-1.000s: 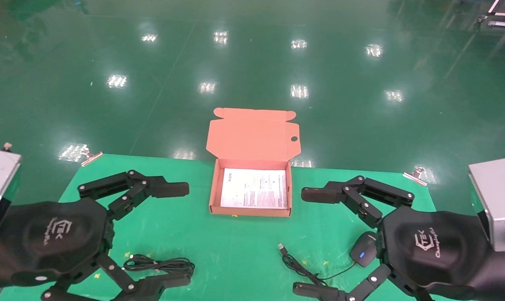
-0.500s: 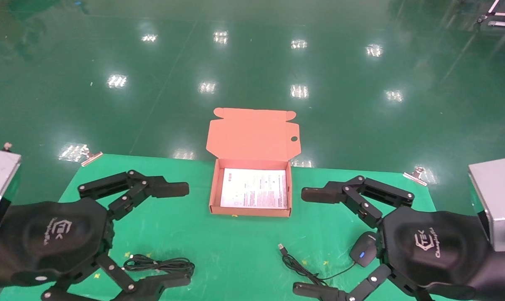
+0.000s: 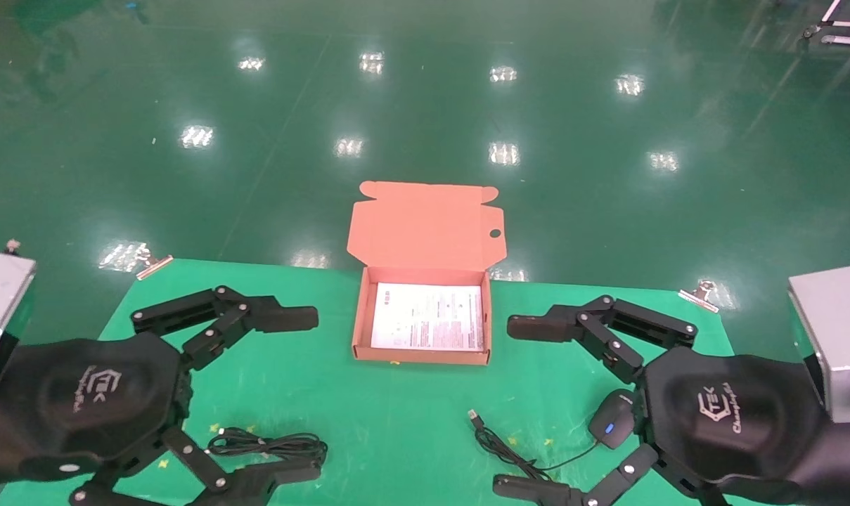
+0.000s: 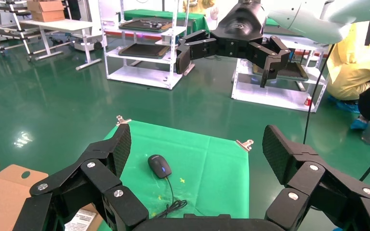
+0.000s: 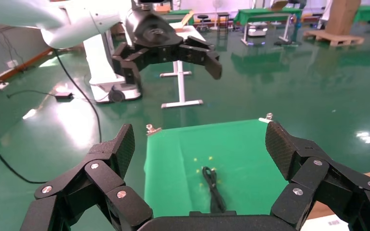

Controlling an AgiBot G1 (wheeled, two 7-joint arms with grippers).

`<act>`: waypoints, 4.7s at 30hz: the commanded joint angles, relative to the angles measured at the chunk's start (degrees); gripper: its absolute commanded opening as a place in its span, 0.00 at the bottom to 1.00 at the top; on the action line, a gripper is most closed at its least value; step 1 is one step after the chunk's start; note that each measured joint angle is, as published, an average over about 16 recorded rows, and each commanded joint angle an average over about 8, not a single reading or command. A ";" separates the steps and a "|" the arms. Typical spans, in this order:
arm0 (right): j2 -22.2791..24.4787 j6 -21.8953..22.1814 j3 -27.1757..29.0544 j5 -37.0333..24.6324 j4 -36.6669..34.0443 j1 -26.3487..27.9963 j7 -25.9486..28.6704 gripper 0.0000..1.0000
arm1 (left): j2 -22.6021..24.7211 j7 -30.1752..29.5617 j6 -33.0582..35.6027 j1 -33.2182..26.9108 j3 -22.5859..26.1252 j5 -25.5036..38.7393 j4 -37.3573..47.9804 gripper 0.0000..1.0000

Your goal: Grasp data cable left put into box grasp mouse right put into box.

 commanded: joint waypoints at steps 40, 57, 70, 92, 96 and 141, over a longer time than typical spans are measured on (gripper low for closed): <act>-4.59 -4.46 -34.42 -38.74 4.30 30.26 -9.32 1.00 | 4.89 -5.13 4.24 -22.79 27.11 36.74 -2.78 1.00; -12.63 0.09 -48.49 -54.92 4.10 33.90 -3.50 1.00 | 11.56 -9.13 -3.23 -23.61 38.84 58.83 -3.23 1.00; -16.08 9.71 -51.66 -69.44 4.15 28.46 9.66 1.00 | 14.64 -17.87 -9.44 -20.40 40.21 66.38 -0.15 1.00; -21.51 15.75 -51.69 -75.32 1.09 22.96 24.96 1.00 | 21.30 -16.44 -16.14 -19.61 39.92 67.20 18.75 1.00; -23.83 16.73 -51.87 -76.09 -1.37 22.48 26.29 1.00 | 22.55 -14.76 -17.71 -19.95 39.98 67.71 22.43 1.00; -30.40 25.07 -52.84 -77.95 -16.69 19.36 21.52 0.00 | 29.22 -6.92 -21.74 -21.76 41.54 70.11 36.69 0.00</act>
